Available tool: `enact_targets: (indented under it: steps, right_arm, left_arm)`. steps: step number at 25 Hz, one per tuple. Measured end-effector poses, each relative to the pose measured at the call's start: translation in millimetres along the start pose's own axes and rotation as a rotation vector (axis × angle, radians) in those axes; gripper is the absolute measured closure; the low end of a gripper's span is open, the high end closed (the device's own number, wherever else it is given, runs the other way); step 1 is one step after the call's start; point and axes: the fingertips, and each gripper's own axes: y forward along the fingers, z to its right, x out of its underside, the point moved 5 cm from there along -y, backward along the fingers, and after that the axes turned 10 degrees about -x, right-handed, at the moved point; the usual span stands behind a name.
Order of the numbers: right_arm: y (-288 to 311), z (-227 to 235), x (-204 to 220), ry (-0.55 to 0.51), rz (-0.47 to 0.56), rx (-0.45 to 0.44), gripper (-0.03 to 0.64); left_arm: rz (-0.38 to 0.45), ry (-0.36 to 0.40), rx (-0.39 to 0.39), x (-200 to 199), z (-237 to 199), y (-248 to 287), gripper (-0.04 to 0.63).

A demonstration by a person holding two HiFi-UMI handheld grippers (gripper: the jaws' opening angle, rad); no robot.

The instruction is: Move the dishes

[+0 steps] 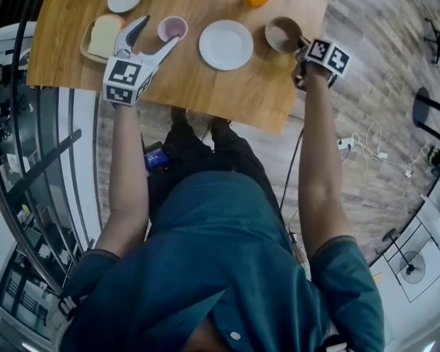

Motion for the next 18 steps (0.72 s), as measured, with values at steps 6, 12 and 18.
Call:
enact_targets:
  steps: [6, 12, 18]
  right_arm:
    - [-2, 0, -2, -0.011, 0.009, 0.025, 0.588]
    - [-4, -6, 5, -0.022, 0.006, 0.043, 0.586]
    - [-18, -10, 6, -0.043, 0.01, 0.06, 0.583]
  left_arm:
    - [0.024, 0.014, -0.019, -12, -8, -13, 0.247]
    - [0.056, 0.024, -0.022, -19, -16, -35, 0.25]
    - [0.064, 0.035, -0.029, -32, -19, -53, 0.255]
